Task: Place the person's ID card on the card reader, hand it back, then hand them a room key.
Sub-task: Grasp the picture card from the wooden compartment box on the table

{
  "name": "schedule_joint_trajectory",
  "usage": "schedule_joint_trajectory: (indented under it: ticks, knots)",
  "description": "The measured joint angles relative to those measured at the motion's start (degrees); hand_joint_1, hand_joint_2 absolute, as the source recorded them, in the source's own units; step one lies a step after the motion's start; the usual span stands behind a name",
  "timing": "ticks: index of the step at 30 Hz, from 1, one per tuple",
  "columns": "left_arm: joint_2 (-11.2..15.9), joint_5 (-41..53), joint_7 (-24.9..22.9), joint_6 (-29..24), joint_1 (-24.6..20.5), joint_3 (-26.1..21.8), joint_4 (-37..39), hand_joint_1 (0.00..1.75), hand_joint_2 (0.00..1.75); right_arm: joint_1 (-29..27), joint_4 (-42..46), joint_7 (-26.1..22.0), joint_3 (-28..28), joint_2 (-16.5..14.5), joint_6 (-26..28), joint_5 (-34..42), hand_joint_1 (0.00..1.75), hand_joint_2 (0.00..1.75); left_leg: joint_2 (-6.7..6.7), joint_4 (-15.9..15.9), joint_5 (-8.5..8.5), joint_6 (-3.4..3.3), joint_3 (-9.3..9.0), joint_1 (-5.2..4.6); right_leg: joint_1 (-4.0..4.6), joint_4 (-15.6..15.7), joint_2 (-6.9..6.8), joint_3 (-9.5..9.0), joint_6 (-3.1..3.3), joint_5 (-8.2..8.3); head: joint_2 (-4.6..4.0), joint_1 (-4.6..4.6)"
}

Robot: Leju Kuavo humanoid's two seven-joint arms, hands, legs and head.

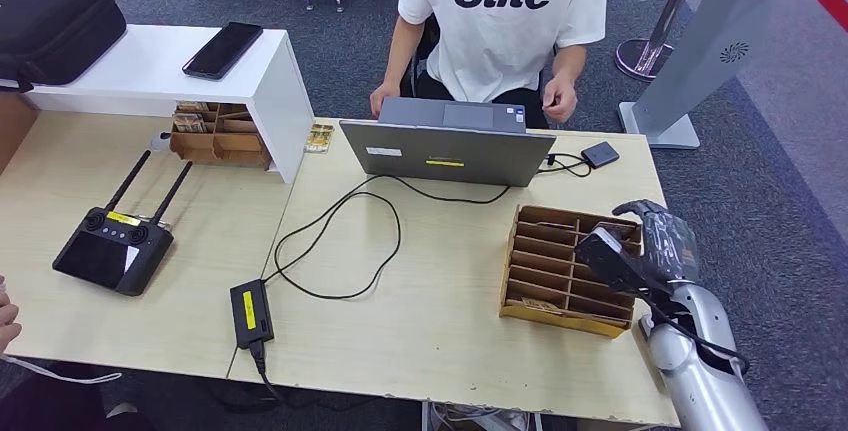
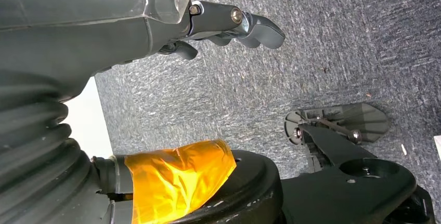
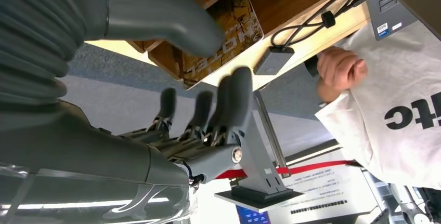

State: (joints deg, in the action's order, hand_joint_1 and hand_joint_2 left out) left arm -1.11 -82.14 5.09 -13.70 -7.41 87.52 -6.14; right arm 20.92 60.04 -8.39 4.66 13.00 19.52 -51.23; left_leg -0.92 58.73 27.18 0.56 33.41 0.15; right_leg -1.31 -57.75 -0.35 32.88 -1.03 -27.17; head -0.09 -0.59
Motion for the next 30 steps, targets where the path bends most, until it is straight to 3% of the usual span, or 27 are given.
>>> schedule_joint_trajectory:
  ticks: [9, 16, 30]
  knots:
    - [0.0, 0.0, 0.0, 0.0, 0.0, 0.0, 0.0, 0.00, 1.75, -0.1, 0.0, 0.0, 0.0, 0.0, 0.0, 0.0, 1.29, 1.75, 0.00, 0.0, 0.00, 0.00, 0.00, 0.00, 0.00, 0.0, 0.00, 0.00, 0.00, 0.00, 0.00, 0.00]
    - [0.0, 0.0, 0.0, 0.0, 0.0, 0.0, 0.0, 0.00, 1.75, -0.1, 0.0, 0.0, 0.0, 0.0, 0.0, 0.0, 1.59, 1.75, 0.00, 0.0, 0.00, 0.00, 0.00, 0.00, 0.00, 0.0, 0.00, 0.00, 0.00, 0.00, 0.00, 0.00]
    - [0.0, 0.3, 0.0, 0.0, 0.0, 0.0, 0.0, 0.00, 1.75, 0.2, 0.6, -0.6, 0.0, 0.2, 0.3, 0.0, 1.68, 1.75, 0.00, 0.0, 0.00, 0.00, 0.01, 0.00, 0.00, 0.0, 0.00, 0.00, 0.00, 0.00, 0.00, -0.01]
